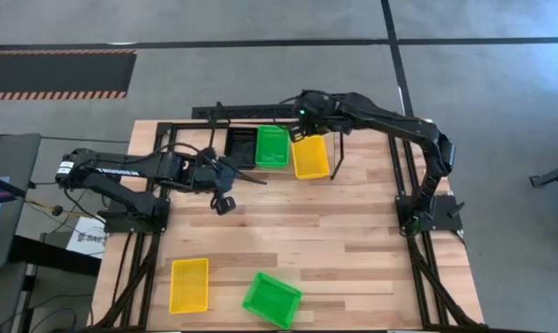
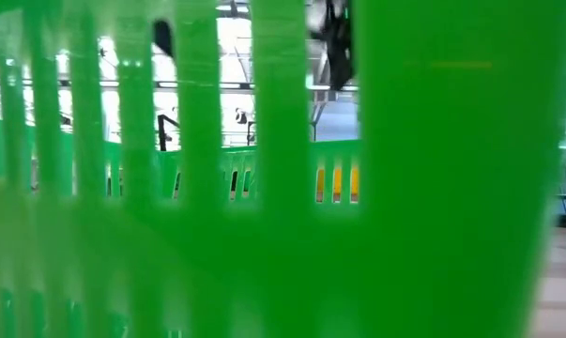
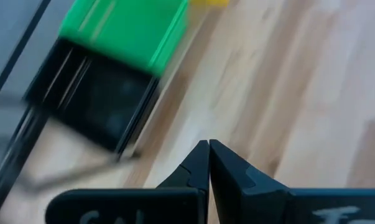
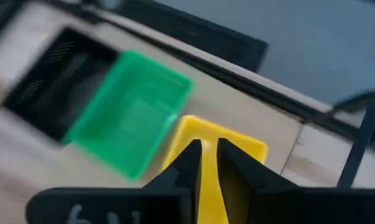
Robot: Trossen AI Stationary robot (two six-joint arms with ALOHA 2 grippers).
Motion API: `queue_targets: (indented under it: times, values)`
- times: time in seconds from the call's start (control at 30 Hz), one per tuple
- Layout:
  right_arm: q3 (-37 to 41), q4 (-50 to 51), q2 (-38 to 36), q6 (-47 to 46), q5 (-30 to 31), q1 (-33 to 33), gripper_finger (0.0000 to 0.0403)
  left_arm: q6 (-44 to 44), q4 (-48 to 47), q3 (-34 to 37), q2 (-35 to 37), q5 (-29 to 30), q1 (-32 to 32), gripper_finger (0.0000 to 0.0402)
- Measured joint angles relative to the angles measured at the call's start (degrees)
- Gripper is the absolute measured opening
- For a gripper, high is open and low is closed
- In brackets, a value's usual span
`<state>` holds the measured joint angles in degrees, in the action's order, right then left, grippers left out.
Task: Stack baskets on shelf by color
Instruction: Stack the yellow bin on top of the yellow bin
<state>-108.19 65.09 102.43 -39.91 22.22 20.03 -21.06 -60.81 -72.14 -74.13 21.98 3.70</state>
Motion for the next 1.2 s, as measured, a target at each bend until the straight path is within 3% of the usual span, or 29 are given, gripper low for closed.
queue_targets:
  times: [0.2,0.37,0.7,0.83,1.0,1.2]
  values:
    - [-14.82,14.71,-0.06,4.49,0.46,-8.69,0.0059,-17.92,-19.3,0.02,-0.02,3.89,2.86,0.0]
    - [-22.67,24.93,-0.27,3.21,3.22,-16.83,0.0058,-37.82,-27.89,0.04,0.5,4.17,11.03,0.0]
    - [-21.93,24.93,-5.96,5.63,5.12,-28.31,0.0058,-82.53,-29.32,0.52,0.2,3.97,35.09,0.0]
    - [-21.97,24.91,-6.6,5.99,5.1,-30.0,0.0058,-96.6,-28.56,4.38,-0.1,-1.77,42.53,0.0]
    - [-21.95,24.91,-6.51,6.11,5.12,-30.27,0.0058,-109.05,-23.94,10.2,-1.01,-12.07,49.5,0.0]
    - [-21.51,22.52,-6.51,9.54,5.03,-29.22,0.0058,-114.25,-13.97,14.16,-1.0,-12.15,53.82,0.0]
